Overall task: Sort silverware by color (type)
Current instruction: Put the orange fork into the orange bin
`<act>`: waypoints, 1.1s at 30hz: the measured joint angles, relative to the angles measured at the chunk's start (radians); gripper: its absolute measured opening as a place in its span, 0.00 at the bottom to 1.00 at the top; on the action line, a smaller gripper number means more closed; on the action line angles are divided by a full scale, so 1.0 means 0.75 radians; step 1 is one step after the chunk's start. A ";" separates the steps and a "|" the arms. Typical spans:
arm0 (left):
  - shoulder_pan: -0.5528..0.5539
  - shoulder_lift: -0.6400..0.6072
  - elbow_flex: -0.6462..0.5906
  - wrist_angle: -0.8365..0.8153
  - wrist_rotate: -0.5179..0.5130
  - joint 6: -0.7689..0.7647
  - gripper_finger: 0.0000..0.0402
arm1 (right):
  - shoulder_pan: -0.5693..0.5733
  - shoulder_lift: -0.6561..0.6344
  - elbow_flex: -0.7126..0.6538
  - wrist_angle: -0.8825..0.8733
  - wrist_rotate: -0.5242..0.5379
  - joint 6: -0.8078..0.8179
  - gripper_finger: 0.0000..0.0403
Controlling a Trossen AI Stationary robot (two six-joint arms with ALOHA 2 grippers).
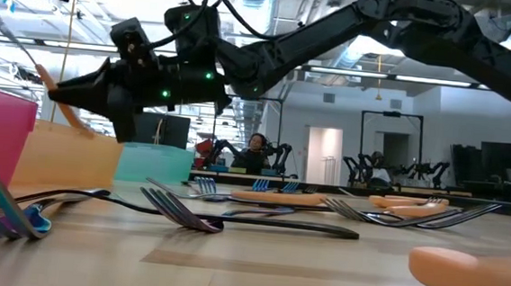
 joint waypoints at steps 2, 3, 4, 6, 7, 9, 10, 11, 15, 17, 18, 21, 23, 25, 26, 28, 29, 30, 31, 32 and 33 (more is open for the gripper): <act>0.000 0.000 0.000 0.001 0.001 -0.004 0.49 | 0.002 0.004 0.025 -0.008 0.018 0.018 0.21; 0.001 0.000 0.000 0.000 0.008 -0.001 0.49 | 0.001 0.002 0.043 -0.010 0.018 0.038 0.21; 0.000 0.000 0.000 -0.001 0.020 0.010 0.49 | 0.000 -0.012 0.053 -0.020 0.020 0.065 0.21; 0.000 0.000 0.000 -0.001 0.050 0.039 0.49 | -0.001 -0.031 0.081 -0.028 0.020 0.104 0.21; 0.001 0.000 0.000 0.000 0.060 0.051 0.49 | -0.001 -0.035 0.098 -0.033 0.020 0.113 0.21; 0.000 0.000 0.000 0.000 0.065 0.059 0.49 | -0.008 -0.034 0.153 -0.091 0.020 0.119 0.21; 0.000 0.000 0.000 -0.001 0.064 0.060 0.49 | -0.010 -0.031 0.185 -0.142 0.022 0.107 0.21; 0.000 0.000 0.000 -0.006 0.064 0.061 0.49 | -0.009 -0.028 0.216 -0.192 0.029 0.086 0.21; 0.001 0.000 0.000 -0.141 0.094 0.064 0.49 | -0.002 -0.033 0.249 -0.314 0.050 0.002 0.21; 0.001 0.003 0.000 -0.269 0.127 0.067 0.49 | 0.006 -0.028 0.246 -0.352 0.051 -0.001 0.21; 0.000 0.008 0.000 -0.317 0.134 0.062 0.49 | 0.007 -0.025 0.245 -0.370 0.054 -0.001 0.21; 0.000 0.010 -0.001 -0.369 0.140 0.057 0.49 | -0.004 -0.036 0.244 -0.413 0.165 -0.002 0.21; 0.000 0.009 -0.001 -0.358 0.138 0.071 0.49 | -0.041 -0.058 0.246 -0.473 0.242 0.008 0.21; 0.000 0.009 -0.001 -0.351 0.137 0.090 0.49 | -0.084 -0.097 0.245 -0.581 0.277 0.035 0.21; 0.000 0.009 -0.001 -0.348 0.135 0.106 0.49 | -0.103 -0.117 0.245 -0.615 0.285 0.049 0.21; 0.000 0.009 -0.001 -0.337 0.113 0.137 0.49 | -0.139 -0.183 0.245 -0.715 0.285 0.075 0.21; 0.000 0.009 -0.001 -0.325 0.109 0.150 0.49 | -0.157 -0.221 0.245 -0.765 0.278 0.089 0.21; 0.000 0.008 -0.001 -0.307 0.106 0.161 0.49 | -0.172 -0.251 0.246 -0.797 0.265 0.099 0.21; 0.000 0.008 -0.001 -0.286 0.106 0.173 0.49 | -0.189 -0.283 0.249 -0.844 0.262 0.112 0.21; 0.000 0.008 0.000 -0.264 0.107 0.183 0.49 | -0.213 -0.319 0.249 -0.922 0.258 0.125 0.21; 0.000 0.008 0.000 -0.249 0.115 0.189 0.49 | -0.238 -0.342 0.248 -0.986 0.254 0.142 0.21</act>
